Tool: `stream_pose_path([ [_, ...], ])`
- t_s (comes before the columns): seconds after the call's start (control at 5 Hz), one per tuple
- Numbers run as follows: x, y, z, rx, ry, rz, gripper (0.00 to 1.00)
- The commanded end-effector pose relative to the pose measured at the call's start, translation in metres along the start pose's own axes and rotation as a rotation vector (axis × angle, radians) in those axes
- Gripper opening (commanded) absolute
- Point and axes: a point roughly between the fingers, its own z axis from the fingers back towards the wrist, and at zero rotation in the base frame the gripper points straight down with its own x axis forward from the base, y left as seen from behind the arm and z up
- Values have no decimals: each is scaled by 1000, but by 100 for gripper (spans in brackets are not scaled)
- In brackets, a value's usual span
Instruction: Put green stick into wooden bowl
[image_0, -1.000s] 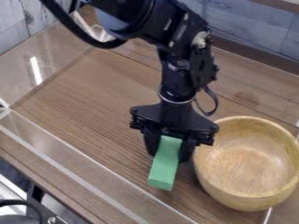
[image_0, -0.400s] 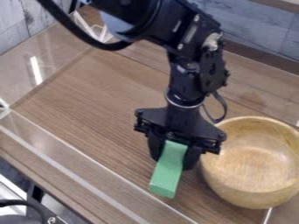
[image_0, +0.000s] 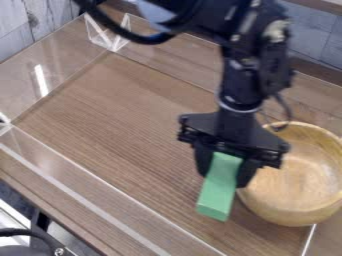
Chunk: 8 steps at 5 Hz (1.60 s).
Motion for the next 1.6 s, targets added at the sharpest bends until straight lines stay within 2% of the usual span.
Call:
stream_pose_path([
  [0.0,20,-13,10,-16,-44,48,0],
  [0.2,29,-13,14,-20,-58,96,0],
  [0.6,34,-40,22,-40,-82,27,0],
  [0.8,36,-42,27,-47,-78,-18,100],
  [1.0,37,-43,29,-52,-75,48,100],
  [1.4,38,-40,46,-78,-82,174,100],
])
